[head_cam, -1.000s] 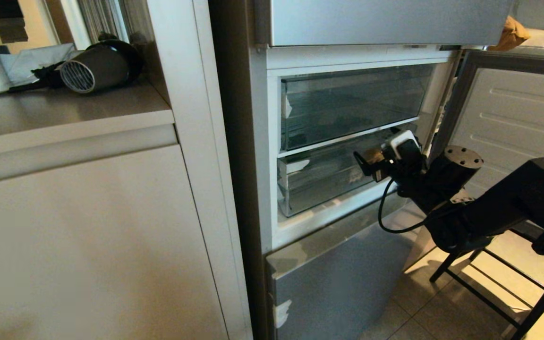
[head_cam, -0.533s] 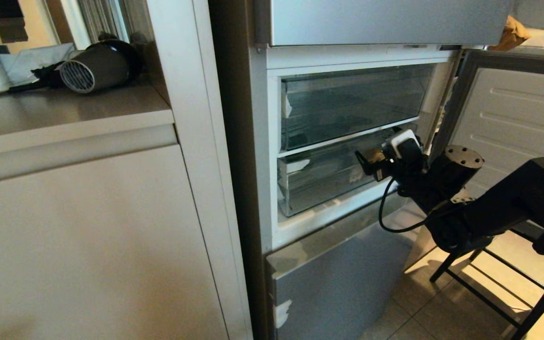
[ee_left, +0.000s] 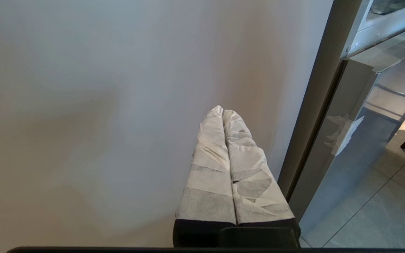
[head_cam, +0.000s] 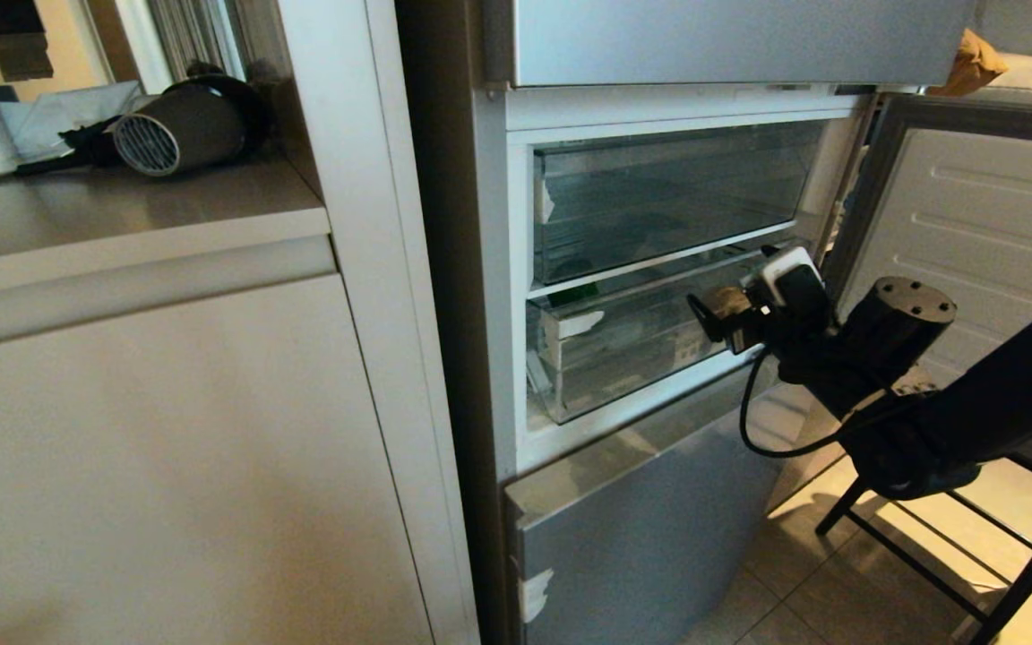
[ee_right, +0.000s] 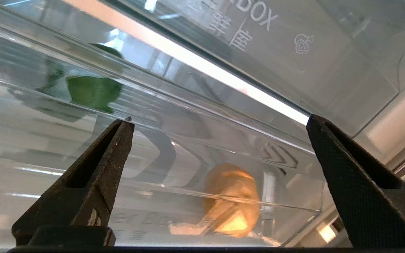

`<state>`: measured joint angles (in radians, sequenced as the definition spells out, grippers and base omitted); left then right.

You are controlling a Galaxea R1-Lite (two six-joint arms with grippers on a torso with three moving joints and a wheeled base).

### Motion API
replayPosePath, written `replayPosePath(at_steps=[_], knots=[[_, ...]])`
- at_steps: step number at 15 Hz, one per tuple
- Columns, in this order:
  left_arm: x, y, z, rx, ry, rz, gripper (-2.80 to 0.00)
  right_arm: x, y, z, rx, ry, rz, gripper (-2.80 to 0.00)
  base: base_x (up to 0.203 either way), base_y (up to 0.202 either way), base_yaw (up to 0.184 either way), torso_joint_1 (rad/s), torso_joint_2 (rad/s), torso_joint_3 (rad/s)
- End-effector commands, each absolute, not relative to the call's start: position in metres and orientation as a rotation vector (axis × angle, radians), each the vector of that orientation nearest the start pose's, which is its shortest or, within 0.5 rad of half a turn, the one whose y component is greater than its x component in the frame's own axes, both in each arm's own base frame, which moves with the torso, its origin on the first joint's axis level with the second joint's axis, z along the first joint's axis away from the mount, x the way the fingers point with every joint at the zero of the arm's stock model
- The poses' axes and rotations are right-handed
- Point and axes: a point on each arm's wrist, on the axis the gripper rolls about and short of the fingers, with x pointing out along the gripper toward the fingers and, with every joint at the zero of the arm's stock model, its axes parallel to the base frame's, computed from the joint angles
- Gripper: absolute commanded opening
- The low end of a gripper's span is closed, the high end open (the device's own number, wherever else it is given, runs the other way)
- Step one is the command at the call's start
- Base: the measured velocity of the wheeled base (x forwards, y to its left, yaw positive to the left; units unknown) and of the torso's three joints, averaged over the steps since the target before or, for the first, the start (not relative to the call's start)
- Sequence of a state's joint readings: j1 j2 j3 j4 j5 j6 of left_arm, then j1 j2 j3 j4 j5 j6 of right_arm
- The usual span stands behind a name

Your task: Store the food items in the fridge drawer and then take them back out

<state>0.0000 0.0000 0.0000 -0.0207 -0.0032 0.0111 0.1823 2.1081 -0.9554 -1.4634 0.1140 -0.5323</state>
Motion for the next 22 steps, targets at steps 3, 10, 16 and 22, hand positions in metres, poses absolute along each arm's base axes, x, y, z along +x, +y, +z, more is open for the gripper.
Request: replayPosePath(at_steps=[3,10,16,22], knots=[[-0.022,0.000,0.075,0.012,-0.009,-0.003,-2.80,0.353,0.069,0.178,-0.518,-0.395,0.205,0.00,0.000,0.000,0.000,0.000,0.00,0.000],[-0.022,0.000,0.075,0.011,-0.009,-0.003,-2.80,0.300,0.059,0.180,-0.522,-0.335,0.223,0.00,0.000,0.000,0.000,0.000,0.00,0.000],[-0.022,0.000,0.075,0.011,-0.009,-0.003,-2.80,0.252,0.050,0.176,-0.526,-0.288,0.238,0.00,0.000,0.000,0.000,0.000,0.00,0.000],[-0.022,0.000,0.075,0.011,-0.009,-0.003,-2.80,0.234,0.047,0.166,-0.524,-0.234,0.259,0.00,0.000,0.000,0.000,0.000,0.00,0.000]])
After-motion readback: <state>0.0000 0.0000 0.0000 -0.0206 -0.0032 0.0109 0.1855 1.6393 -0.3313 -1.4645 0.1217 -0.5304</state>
